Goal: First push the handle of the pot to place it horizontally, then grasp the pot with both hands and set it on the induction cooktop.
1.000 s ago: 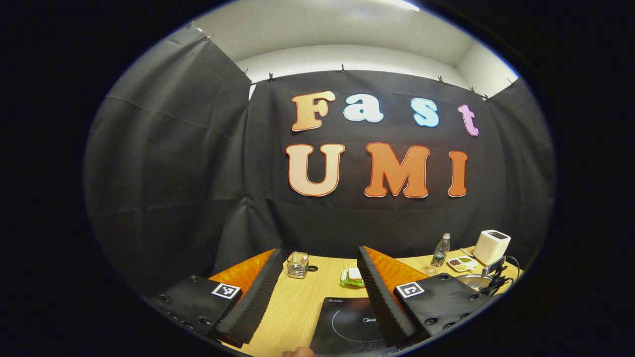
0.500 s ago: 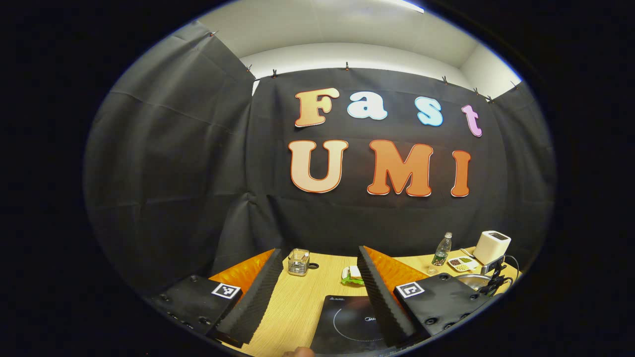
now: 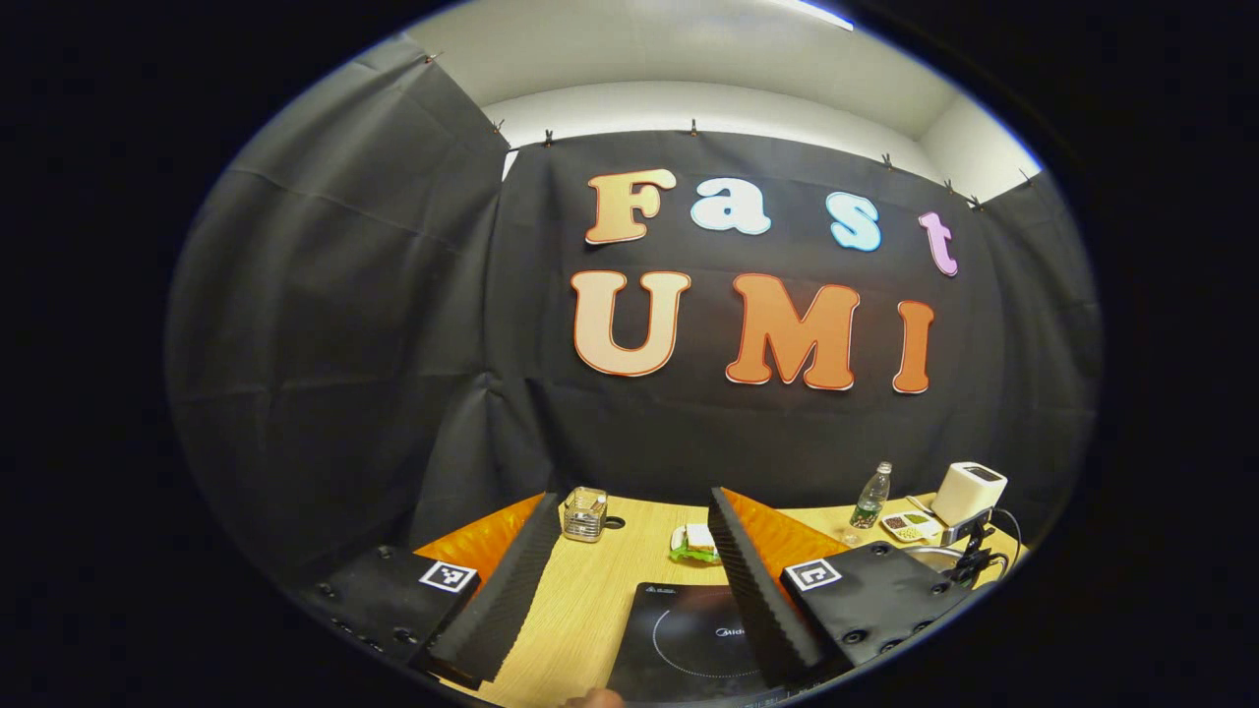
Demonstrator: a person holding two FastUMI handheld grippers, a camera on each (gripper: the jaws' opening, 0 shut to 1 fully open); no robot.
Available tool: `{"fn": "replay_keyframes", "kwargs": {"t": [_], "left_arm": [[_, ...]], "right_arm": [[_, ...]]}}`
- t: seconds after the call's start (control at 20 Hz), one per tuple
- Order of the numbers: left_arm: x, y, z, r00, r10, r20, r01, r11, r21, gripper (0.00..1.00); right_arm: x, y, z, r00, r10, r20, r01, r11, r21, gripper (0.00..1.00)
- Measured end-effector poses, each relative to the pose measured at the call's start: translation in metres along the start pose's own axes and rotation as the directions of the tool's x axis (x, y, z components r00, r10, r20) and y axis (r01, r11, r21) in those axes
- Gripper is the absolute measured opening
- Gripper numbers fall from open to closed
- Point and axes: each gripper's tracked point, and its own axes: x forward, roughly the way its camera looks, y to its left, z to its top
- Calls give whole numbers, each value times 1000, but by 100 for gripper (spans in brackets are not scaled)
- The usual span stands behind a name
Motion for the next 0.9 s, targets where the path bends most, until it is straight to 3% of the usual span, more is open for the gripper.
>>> {"fn": "replay_keyframes", "kwargs": {"t": [0.3,0.6,0.9], "left_arm": [[-6,-19,-1,999,-31,-7,31,1000,4,98],[-12,-54,-2,996,-88,-11,88,996,-6,98],[-17,-117,-19,981,-192,-37,192,981,-13,98]], "right_arm": [[-1,0,2,1000,5,-6,-5,1000,-30,0],[-41,-6,25,997,46,68,-46,999,-6,0],[-83,-55,54,987,7,158,-13,999,37,0]]}}
